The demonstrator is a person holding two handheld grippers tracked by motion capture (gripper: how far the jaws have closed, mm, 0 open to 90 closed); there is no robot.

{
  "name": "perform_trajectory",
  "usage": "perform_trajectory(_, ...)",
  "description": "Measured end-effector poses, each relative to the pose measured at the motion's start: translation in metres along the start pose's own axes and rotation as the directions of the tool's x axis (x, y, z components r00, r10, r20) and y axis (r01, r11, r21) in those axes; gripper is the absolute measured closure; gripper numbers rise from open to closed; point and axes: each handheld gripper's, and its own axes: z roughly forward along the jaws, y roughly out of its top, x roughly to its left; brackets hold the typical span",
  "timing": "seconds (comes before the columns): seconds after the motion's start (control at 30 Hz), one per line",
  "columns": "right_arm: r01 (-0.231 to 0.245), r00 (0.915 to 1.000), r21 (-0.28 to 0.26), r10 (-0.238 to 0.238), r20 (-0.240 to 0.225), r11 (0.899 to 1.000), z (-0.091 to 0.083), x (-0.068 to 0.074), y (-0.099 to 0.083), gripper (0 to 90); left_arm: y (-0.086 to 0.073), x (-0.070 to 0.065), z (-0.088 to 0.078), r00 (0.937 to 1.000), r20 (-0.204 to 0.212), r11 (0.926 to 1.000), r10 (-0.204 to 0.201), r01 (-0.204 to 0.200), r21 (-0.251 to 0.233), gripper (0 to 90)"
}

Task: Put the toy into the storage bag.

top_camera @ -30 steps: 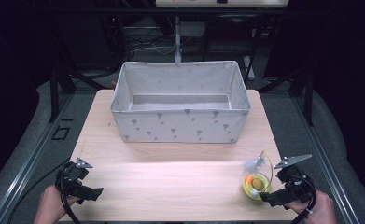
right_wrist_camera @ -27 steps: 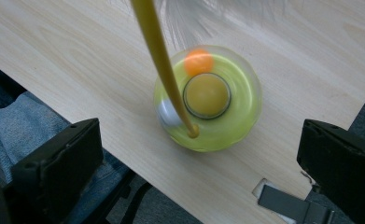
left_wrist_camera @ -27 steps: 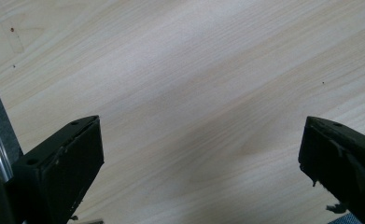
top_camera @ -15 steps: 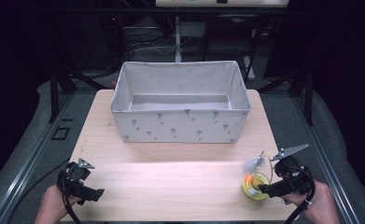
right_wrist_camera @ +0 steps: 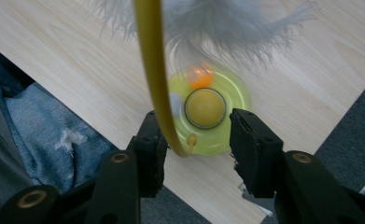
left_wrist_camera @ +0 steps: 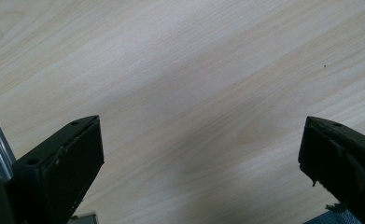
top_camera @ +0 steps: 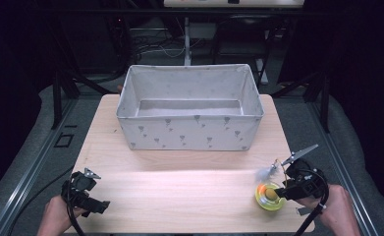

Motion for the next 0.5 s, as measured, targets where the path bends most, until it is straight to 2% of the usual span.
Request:
perform_trajectory(0.17,0.019,0.9997,0.027,-0.02,0.015,0.999,-0.0032,0.0009,0.003,68.7,0.0002,-0.0005,0.0009,1.0,0.002,1.0,0.003,-0.003,0.009,0.2)
perform_trajectory(0.47,0.053,0.9986,0.061,-0.053,-0.003,0.997,-0.0043,0.0026,0.0093,81.6,0.0,-0.001,0.002,1.0,0.001,0.9998,0.003,-0.003,0.021,0.4)
perform_trajectory(0.5,0.052,0.9986,0.052,-0.053,0.003,0.997,-0.0038,0.0033,0.0096,83.9,-0.0001,-0.0011,0.0021,1.0,0.002,0.9998,0.002,-0.002,0.021,0.4)
